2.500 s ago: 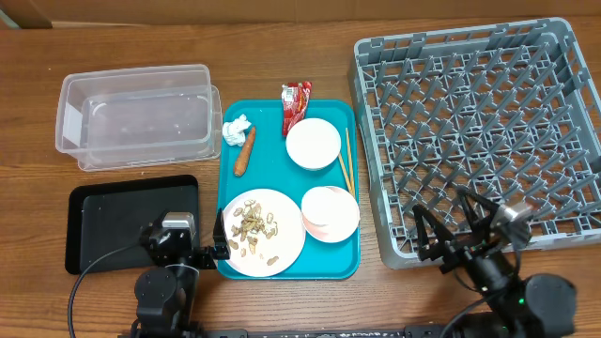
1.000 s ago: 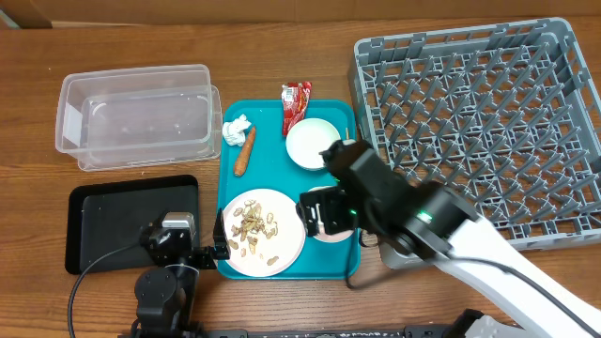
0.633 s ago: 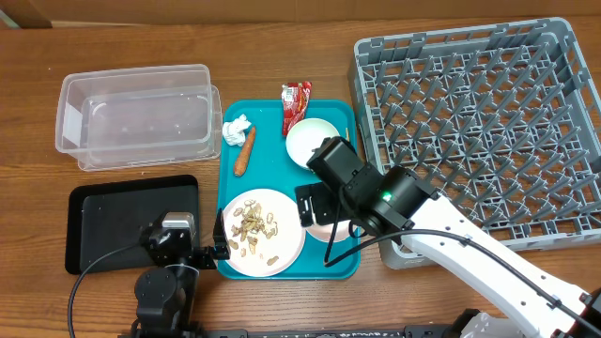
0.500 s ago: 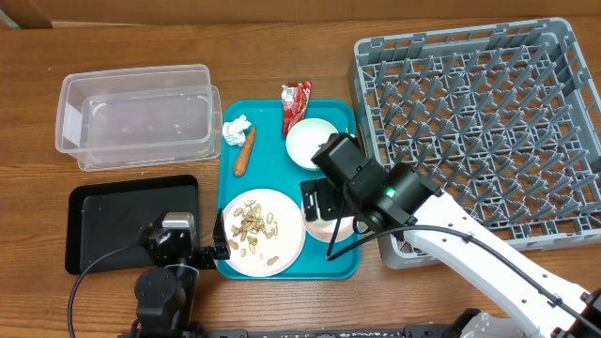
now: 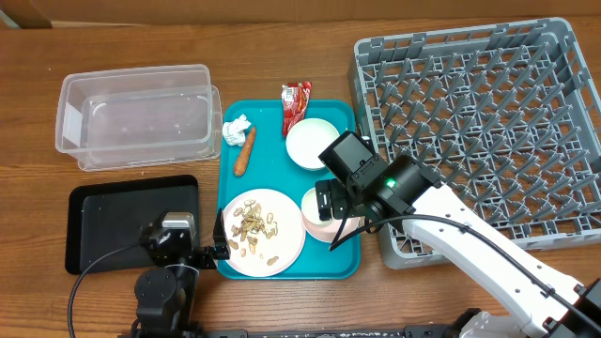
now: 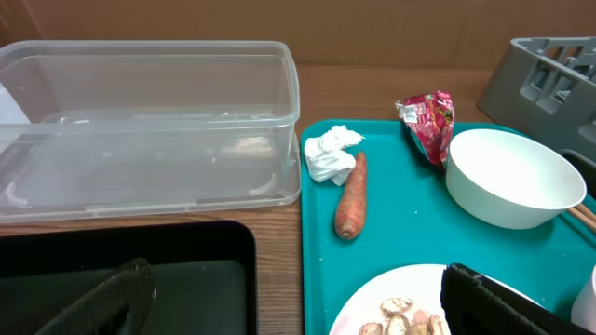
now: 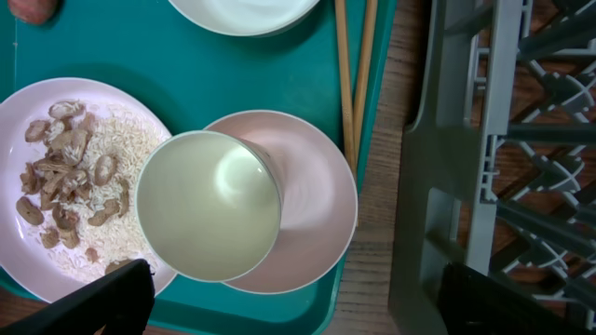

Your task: Sort waste into correct bins and load items into the dishwasher

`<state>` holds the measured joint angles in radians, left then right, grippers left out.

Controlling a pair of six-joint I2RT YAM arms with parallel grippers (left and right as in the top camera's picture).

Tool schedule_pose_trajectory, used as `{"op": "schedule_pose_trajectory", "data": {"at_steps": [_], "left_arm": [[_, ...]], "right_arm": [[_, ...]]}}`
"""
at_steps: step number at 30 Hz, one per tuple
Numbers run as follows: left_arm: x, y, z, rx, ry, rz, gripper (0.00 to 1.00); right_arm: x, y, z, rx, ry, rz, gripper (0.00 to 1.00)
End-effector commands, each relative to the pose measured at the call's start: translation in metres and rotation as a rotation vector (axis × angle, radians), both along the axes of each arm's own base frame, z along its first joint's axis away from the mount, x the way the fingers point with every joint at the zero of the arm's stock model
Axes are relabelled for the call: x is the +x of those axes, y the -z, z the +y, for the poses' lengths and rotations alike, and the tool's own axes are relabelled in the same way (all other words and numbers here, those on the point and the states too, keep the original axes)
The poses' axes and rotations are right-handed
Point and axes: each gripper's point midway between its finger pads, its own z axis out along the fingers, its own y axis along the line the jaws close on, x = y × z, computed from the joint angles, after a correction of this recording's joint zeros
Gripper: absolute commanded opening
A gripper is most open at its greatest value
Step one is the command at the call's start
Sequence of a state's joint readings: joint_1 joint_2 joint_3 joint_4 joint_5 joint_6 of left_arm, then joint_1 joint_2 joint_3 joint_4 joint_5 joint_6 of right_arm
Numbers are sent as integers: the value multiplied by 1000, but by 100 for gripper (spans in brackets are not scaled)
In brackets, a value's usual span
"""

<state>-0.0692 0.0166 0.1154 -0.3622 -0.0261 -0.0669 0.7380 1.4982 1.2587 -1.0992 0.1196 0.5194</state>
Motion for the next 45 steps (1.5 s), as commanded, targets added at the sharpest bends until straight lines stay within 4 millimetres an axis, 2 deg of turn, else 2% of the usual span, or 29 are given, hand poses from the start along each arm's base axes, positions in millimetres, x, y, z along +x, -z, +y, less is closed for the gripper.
{"op": "schedule_pose_trajectory", "data": {"at_steps": [1, 4, 5, 9, 14, 16, 21, 22, 25, 32, 35, 38, 42, 45], "left_arm": [[1, -1, 0, 15, 8, -12, 100], [1, -3, -1, 13, 11, -21, 100], [1, -3, -7, -10, 41, -23, 100], [-10, -2, -52, -250, 252, 28, 100], [-23, -36, -88, -423, 470, -28, 100], [-26, -54, -91, -420, 495, -65, 100], [-36, -122, -79, -387, 447, -180, 100], [-37, -132, -78, -387, 435, -170, 100], [-35, -142, -77, -395, 410, -76, 100], [-9, -141, -76, -420, 308, 360, 100], [3, -135, -77, -410, 284, 534, 100], [16, -126, -78, -378, 288, 636, 100], [28, -97, -89, -464, 293, 799, 100], [28, -83, -114, -555, 389, 922, 100]], "right_arm": [[4, -8, 0, 11, 5, -22, 100], [1, -13, 3, 43, -1, -19, 100], [0, -17, 3, 59, -3, -21, 100], [-2, -36, 2, 107, 0, -68, 100], [-7, -72, -5, 189, 6, -159, 100], [-8, -82, -10, 211, 16, -185, 100], [-11, -91, -18, 232, 31, -199, 100], [-11, -91, -18, 233, 31, -198, 100], [-11, -92, -17, 243, 35, -196, 100], [-6, -96, -13, 264, 34, -220, 100], [-5, -97, -12, 268, 34, -226, 100], [-5, -97, -12, 269, 39, -223, 100], [-5, -97, -13, 279, 75, -214, 100], [-1, -96, -19, 282, 115, -212, 100]]}}
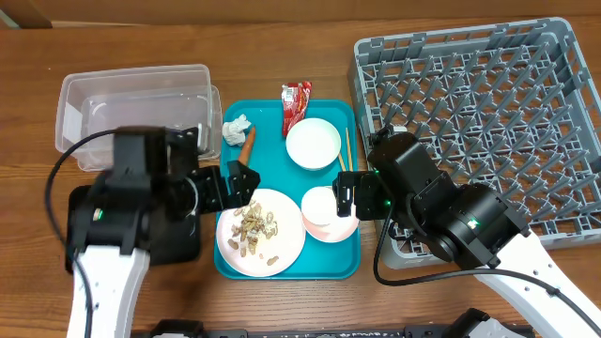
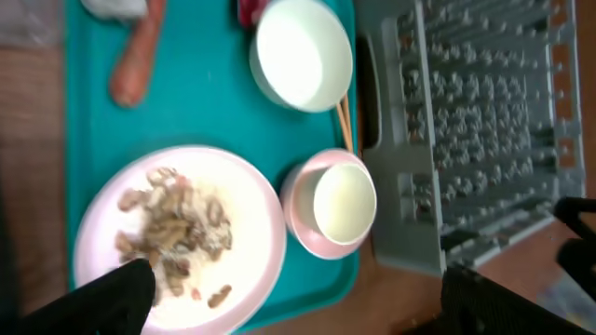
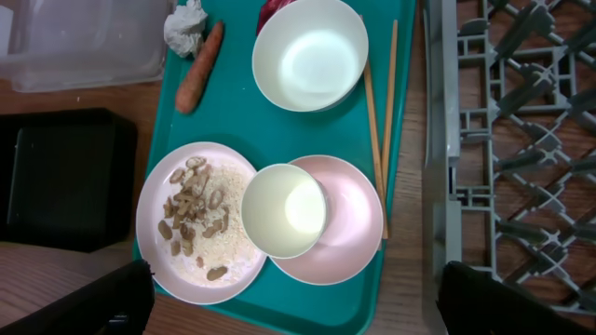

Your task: Sort waste into correct bins and load items into the dishwasher

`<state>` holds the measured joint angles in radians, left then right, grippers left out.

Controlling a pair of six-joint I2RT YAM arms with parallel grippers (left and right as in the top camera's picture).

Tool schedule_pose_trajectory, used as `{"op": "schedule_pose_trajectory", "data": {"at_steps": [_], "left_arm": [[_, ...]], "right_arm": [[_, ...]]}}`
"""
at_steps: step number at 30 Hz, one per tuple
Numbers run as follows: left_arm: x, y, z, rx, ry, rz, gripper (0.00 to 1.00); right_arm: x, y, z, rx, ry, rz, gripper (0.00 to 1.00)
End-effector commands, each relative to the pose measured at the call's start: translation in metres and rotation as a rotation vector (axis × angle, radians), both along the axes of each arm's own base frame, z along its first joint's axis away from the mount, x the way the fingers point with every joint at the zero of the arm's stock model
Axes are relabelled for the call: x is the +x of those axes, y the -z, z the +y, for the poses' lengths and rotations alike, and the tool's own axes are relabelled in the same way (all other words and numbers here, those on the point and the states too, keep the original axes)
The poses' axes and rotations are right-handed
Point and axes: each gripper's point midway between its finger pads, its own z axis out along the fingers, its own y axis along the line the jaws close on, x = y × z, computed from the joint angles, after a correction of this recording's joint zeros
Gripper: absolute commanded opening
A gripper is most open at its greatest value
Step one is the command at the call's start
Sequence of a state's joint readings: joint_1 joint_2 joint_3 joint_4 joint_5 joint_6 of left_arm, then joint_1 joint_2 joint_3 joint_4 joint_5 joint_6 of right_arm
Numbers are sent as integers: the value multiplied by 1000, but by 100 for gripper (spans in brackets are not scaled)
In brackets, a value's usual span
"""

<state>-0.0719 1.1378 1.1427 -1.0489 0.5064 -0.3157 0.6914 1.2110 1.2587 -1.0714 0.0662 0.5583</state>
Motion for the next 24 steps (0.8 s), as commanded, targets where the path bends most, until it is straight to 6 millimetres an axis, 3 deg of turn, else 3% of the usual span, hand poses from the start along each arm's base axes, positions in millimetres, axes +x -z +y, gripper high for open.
{"op": "schedule_pose_trajectory", "data": {"at_steps": [1, 5, 12, 16, 20, 22, 24], "left_arm": [[-3, 6, -30, -113, 101, 97, 100], [-10, 46, -41, 77, 162, 189, 99], [-19, 88, -55, 370, 158, 246, 80], [-15, 103, -80, 377, 182, 240, 72], [-3, 118, -108, 364, 224, 200, 73], [0, 126, -115, 368, 236, 193, 74], [2, 136, -118, 376, 241, 207, 67]], "right_arm": [[10, -8, -11, 41, 100, 5, 100], [24, -3, -46, 86, 275, 68, 100], [30, -5, -62, 189, 260, 136, 100], [28, -3, -64, 175, 246, 139, 100], [28, -3, -65, 167, 241, 137, 100], [26, -2, -65, 164, 242, 143, 100], [25, 0, -65, 161, 243, 149, 100]]}}
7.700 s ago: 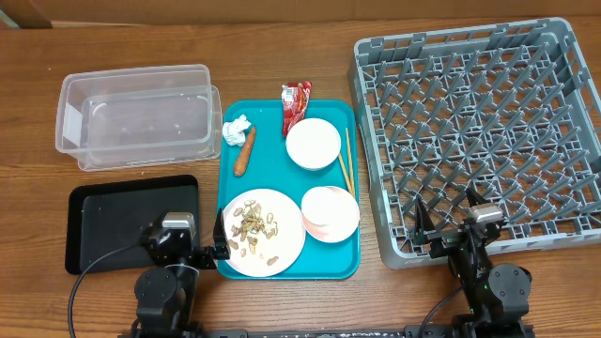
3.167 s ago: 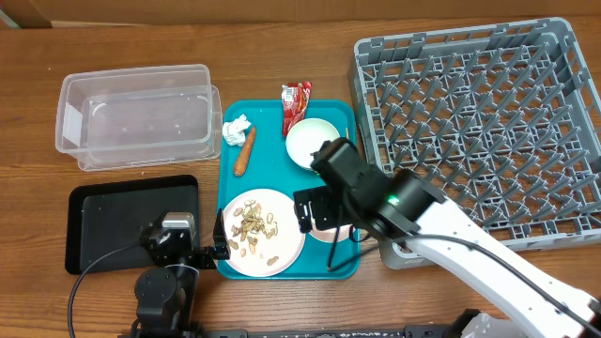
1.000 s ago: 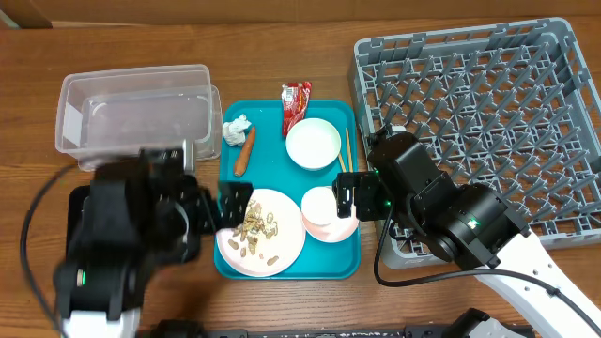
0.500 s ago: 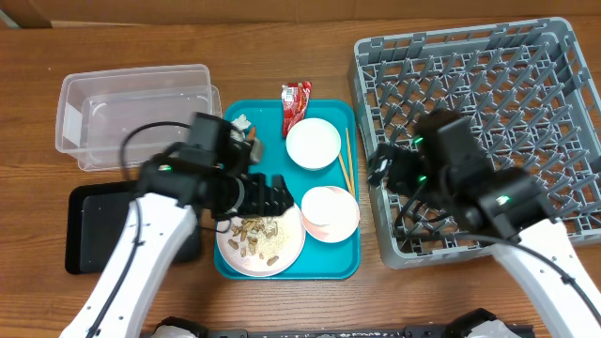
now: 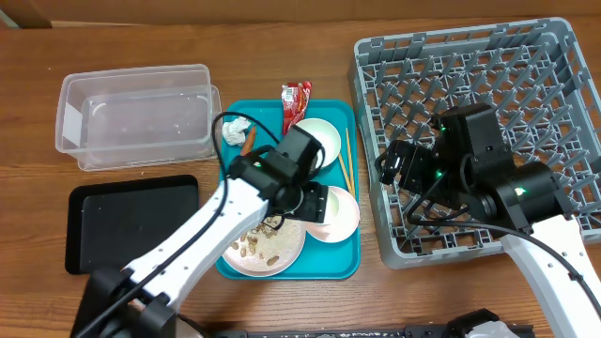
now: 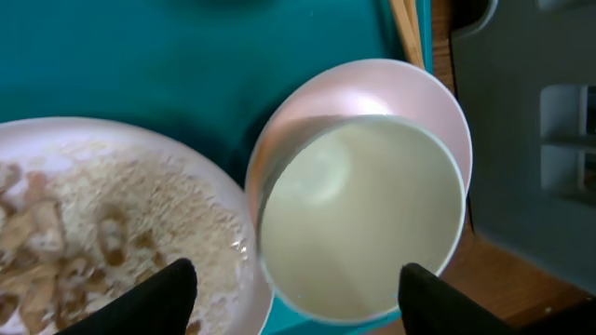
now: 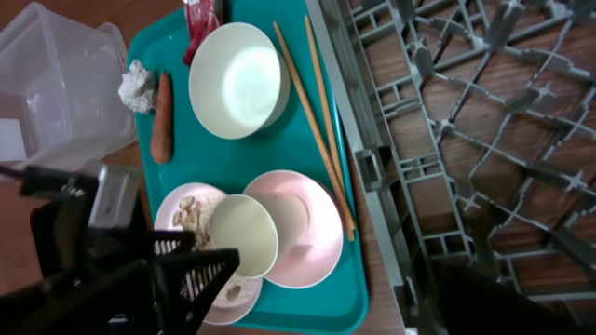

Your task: Sort waste into correct bins and load items into the dishwasher

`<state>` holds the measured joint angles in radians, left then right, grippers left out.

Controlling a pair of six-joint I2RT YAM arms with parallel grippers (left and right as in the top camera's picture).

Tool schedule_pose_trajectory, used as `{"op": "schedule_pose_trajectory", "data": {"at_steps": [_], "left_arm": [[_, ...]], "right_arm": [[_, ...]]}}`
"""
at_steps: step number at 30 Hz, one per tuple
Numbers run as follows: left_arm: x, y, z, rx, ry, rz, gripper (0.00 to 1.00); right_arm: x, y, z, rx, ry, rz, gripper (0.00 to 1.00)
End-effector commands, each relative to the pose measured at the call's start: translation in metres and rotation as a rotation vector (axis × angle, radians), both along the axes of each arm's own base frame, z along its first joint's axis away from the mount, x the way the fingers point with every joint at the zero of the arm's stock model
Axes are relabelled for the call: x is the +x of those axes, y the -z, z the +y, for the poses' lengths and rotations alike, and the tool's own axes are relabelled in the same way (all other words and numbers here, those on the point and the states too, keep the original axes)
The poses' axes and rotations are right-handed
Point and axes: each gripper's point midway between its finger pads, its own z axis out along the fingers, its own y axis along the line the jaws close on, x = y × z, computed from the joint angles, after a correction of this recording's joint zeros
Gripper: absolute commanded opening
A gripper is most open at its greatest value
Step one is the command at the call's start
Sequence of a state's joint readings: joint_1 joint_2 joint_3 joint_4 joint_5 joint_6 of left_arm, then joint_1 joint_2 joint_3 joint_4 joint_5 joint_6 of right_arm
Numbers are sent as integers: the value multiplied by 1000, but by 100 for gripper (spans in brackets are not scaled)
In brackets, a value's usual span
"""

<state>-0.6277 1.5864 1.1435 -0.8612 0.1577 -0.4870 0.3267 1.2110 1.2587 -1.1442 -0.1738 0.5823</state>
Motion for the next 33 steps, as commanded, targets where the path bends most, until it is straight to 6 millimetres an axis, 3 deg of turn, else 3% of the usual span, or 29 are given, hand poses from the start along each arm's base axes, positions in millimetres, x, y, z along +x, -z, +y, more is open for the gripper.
{"op": "schedule_pose_trajectory", "data": {"at_steps": [1, 6, 8, 11, 12, 19, 25, 29, 33], "left_arm": [[7, 11, -2, 34, -18, 3, 60], [14, 23, 4, 73, -39, 5, 53], [15, 22, 3, 68, -39, -1, 39], [17, 21, 0, 53, -37, -5, 7], [17, 20, -1, 49, -37, -6, 4], [19, -8, -10, 12, -48, 16, 4], [24, -56, 9, -9, -103, 32, 4], [32, -94, 16, -266, -70, 62, 4], [38, -141, 27, -635, 7, 79, 4]], "right_arm": [[2, -7, 0, 6, -10, -20, 100], [-1, -5, -1, 1, -10, -7, 100], [-1, -5, -1, 1, -9, -7, 100], [0, -4, -1, -1, -9, -5, 100], [0, -4, -1, -1, -9, -3, 100], [1, -1, -2, -10, -6, 8, 100], [1, -1, -2, -23, -37, -4, 100], [-3, -6, 13, 13, -171, -38, 100], [-14, -31, 55, 207, -432, -124, 99]]}}
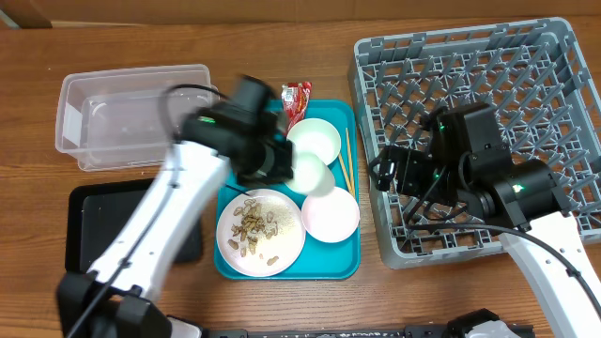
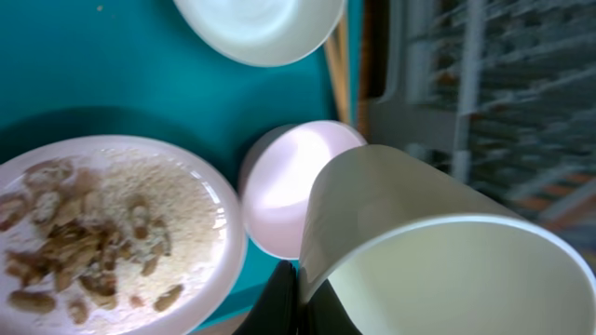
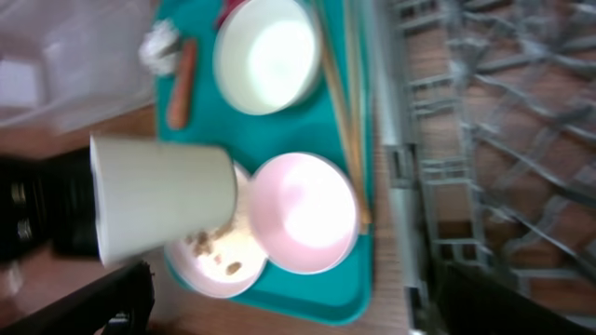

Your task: Sort waste into correct bins and load items into the dishwasher

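Note:
My left gripper is shut on the rim of a white cup. It holds the cup tilted on its side above the teal tray; the cup hangs between the white bowl and the bare pink saucer. A pink plate of food scraps lies front left on the tray. Chopsticks lie along the tray's right edge. A carrot and a tissue lie at the tray's far left. My right gripper stands open over the left edge of the grey dish rack.
A clear plastic bin stands at the back left and a black tray in front of it. A red wrapper lies at the tray's far edge. The rack fills the right side of the table.
My left gripper, then open around the cup on the pink saucer, is now shut on its rim. The cup is off the saucer and tilted. The right arm has hardly moved.
My left gripper was low at the front by the black tray while the right hung over the cup. Then the left was above the tray's left side, the right farther back. Then the left was at the cup, the right over the rack edge. Now the cup is lifted.

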`<state>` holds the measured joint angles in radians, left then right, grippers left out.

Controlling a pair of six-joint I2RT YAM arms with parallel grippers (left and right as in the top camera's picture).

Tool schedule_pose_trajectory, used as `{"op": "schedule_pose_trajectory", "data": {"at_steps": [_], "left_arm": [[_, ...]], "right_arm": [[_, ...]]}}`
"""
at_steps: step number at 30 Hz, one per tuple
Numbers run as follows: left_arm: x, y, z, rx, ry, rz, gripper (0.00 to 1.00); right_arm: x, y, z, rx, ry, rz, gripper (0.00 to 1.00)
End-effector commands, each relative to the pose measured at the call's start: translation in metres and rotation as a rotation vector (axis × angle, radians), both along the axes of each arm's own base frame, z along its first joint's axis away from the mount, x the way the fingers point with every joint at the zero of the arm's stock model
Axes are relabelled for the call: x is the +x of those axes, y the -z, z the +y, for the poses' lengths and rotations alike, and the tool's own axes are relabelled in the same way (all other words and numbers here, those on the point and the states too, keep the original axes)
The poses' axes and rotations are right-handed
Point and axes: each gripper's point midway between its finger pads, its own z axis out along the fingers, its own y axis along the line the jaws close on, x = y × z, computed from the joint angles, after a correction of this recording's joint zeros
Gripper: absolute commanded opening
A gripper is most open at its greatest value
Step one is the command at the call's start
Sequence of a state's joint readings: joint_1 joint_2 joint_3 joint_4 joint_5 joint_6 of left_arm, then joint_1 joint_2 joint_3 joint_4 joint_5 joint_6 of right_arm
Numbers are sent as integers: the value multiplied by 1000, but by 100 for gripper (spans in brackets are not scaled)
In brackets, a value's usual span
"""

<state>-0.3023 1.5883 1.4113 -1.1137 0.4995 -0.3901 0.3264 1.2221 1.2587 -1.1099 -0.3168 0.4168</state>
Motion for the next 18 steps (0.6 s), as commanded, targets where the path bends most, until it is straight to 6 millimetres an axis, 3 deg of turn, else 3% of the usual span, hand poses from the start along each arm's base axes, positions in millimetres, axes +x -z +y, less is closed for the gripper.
{"op": "schedule_pose_trajectory", "data": {"at_steps": [1, 3, 6, 8, 12, 18], "left_arm": [[-5, -69, -7, -451, 132, -70, 4], [-5, -87, 4, -579, 140, -97, 4], [-12, -92, 20, -624, 107, -72, 4], [-21, -99, 21, -670, 128, -67, 4], [-34, -118, 15, -787, 172, -92, 4], [-34, -120, 14, -797, 173, -93, 4]], "right_arm": [[-15, -36, 45, 227, -299, -94, 97], [-19, -58, 62, 350, -393, -147, 93], [-14, -85, 76, 457, -444, -228, 93], [-11, -94, 84, 478, -456, -267, 91], [-22, -99, 104, 495, -535, -294, 89], [-44, -91, 132, 485, -667, -297, 86]]}}
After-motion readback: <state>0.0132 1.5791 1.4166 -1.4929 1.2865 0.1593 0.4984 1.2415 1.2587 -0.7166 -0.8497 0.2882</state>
